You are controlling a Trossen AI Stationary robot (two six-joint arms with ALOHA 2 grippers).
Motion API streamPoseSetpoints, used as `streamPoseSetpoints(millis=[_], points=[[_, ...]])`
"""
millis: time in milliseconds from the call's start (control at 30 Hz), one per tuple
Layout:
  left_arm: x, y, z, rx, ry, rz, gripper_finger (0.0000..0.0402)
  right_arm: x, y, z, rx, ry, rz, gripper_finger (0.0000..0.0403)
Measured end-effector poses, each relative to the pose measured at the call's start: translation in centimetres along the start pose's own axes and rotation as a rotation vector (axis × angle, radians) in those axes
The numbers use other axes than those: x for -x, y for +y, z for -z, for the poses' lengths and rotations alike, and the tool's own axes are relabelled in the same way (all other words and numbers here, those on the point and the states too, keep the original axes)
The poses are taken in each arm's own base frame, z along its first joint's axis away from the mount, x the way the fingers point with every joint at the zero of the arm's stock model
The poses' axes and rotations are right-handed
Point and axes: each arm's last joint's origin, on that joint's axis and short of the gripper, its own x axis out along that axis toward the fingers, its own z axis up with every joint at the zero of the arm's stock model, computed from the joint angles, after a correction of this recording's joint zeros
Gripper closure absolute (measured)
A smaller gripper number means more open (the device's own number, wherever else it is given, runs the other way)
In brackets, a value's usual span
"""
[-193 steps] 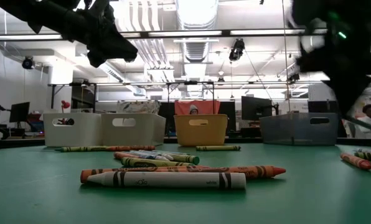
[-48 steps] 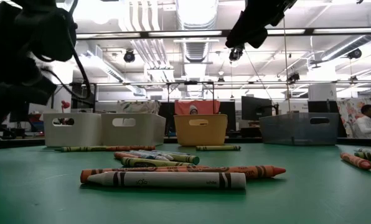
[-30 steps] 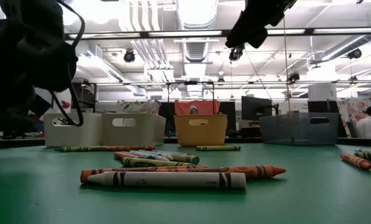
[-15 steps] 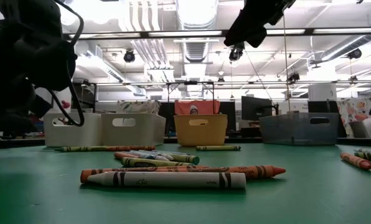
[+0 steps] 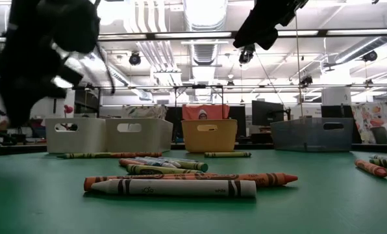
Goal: Sort crayons
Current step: Put the green crayon into the gray bin
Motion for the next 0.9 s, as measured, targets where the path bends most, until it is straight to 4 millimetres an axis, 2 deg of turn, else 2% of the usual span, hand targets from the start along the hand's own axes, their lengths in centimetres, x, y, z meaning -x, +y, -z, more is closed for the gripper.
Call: streamPoseSetpoints(millis=[300,533,733,800,900], points=[[8.1,0.6,-4.0,-0.195,-0.376,0.008,0.0401,0.0,0.0,0.0,-0.023,0.000,0.000,0.0328],[12.4,2.3,-8.3,-0.294,-0.640,-0.071,0.0401,0.0,0.1,0.0,-0.050,0.001,-0.003,0.0335],[13.6,3.7,-13.2,-0.391,-0.746,-0.096,0.0402,0.0,0.2,0.0,-0.059,0.001,-0.005,0.0330],[13.2,4.1,-15.0,-0.476,-0.758,-0.079,0.0402,0.0,0.1,0.0,-0.060,0.001,-0.004,0.0330],[11.6,4.9,-17.6,-0.700,-0.753,-0.006,0.0402,0.0,0.1,0.0,-0.060,0.001,-0.004,0.0333]])
